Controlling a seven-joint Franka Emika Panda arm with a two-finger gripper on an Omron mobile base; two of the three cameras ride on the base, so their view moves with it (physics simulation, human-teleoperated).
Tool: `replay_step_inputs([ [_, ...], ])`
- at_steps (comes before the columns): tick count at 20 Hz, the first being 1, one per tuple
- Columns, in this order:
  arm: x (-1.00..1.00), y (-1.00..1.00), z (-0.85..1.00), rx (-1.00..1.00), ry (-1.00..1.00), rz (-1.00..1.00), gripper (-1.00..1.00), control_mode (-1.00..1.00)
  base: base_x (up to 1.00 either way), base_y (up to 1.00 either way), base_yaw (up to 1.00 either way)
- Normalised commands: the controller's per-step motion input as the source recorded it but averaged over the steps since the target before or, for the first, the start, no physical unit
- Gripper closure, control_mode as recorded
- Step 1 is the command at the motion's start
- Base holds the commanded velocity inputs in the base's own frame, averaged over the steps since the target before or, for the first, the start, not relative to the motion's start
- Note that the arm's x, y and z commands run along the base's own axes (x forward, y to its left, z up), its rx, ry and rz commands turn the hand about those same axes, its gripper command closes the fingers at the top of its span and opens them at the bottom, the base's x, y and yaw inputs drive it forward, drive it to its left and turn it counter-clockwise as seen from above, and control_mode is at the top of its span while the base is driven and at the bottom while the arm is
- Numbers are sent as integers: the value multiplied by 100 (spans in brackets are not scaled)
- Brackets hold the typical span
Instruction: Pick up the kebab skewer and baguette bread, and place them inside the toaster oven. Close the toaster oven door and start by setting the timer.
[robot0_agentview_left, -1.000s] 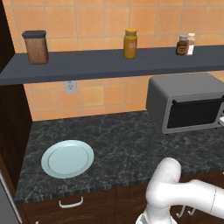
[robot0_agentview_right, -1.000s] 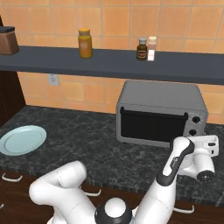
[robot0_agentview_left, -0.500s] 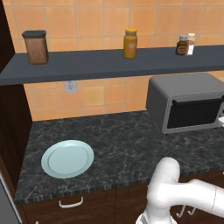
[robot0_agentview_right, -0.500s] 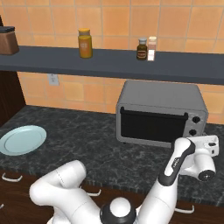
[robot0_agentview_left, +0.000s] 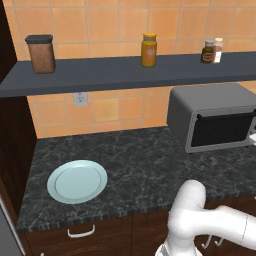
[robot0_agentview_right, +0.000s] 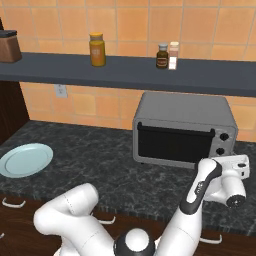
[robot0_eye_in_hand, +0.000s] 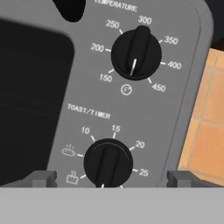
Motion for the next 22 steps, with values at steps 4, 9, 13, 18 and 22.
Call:
replay_step_inputs([
  [4,0,14,0,0,0,0,-100,-100,0,0,0],
  [9,5,0,0,0,0,0,-100,-100,0,0,0],
  [13,1,-18,0,0,0,0,-100,-100,0,0,0],
  [18,0,-12,0,0,0,0,100,-100,0,0,0],
  [22,-2,0,0,0,-1,0,100,-100,0,0,0],
])
